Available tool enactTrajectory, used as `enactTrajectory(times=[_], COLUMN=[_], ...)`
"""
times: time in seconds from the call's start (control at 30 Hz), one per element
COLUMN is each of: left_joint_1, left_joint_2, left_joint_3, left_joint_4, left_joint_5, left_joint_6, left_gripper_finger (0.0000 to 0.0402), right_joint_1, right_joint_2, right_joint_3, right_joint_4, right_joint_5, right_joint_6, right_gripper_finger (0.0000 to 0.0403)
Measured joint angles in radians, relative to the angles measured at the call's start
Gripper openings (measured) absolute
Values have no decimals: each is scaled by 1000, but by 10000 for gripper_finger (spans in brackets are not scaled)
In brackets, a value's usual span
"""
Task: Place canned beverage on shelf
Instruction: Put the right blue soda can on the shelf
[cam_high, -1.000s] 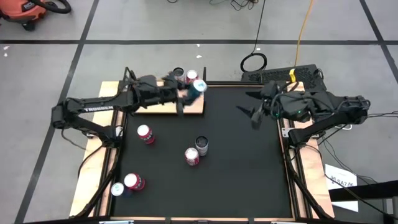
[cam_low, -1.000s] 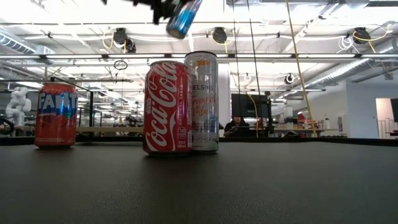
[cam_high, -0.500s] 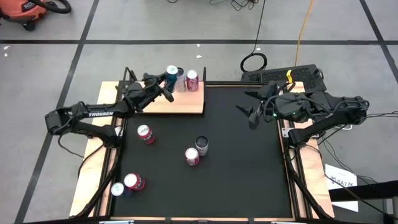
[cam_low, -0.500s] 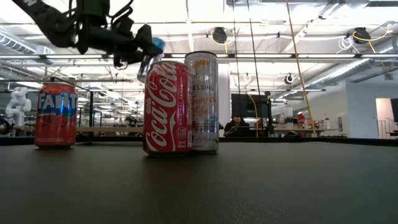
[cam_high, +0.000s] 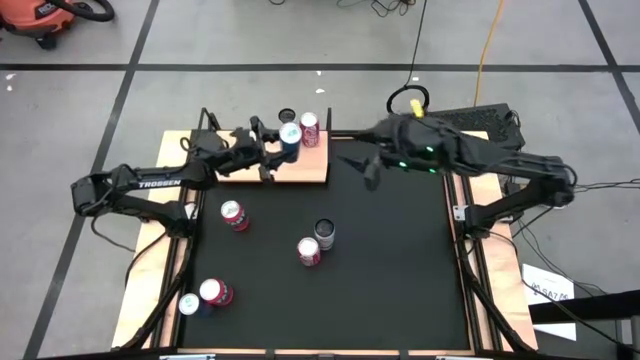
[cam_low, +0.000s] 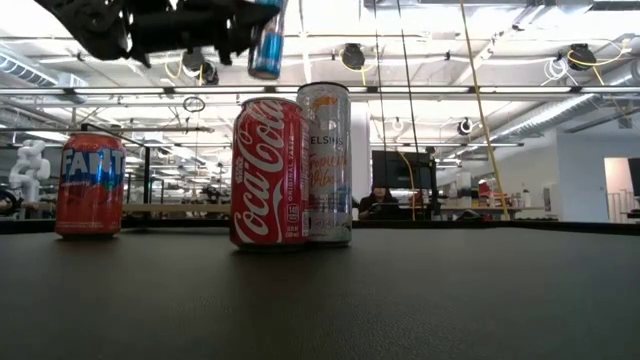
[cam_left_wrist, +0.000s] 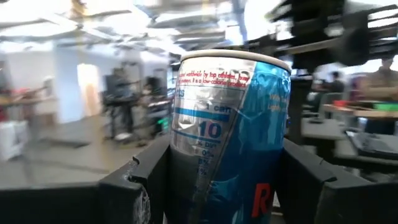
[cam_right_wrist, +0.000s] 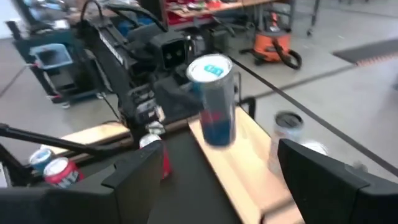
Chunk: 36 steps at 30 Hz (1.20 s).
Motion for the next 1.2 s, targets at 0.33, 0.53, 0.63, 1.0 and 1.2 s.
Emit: enactTrajectory(times=[0.33, 0.53, 0.63, 1.0, 1.2], left_joint_1=[-65, -93, -104, -134, -140], left_joint_2=[2, 0, 2, 19, 46], left_joint_3=[70, 92, 101, 103, 103], left_joint_4=[73, 139, 131, 141, 160], left_joint_5=[30, 26, 24, -58, -71], left_joint_6=[-92, -114, -114, -115, -128], left_gripper_finger=[212, 212, 212, 212, 212], right_joint_1=[-56, -57, -57, -60, -63], right_joint_2=[154, 218, 244, 307, 324], right_joint_3=[0, 0, 0, 0, 0], right_joint_4=[226, 286, 333, 419, 418], right_joint_5=[-163, -235, -235, -260, -252], right_joint_6=[-175, -179, -189, -204, -142], right_gripper_finger=[302, 302, 303, 302, 283])
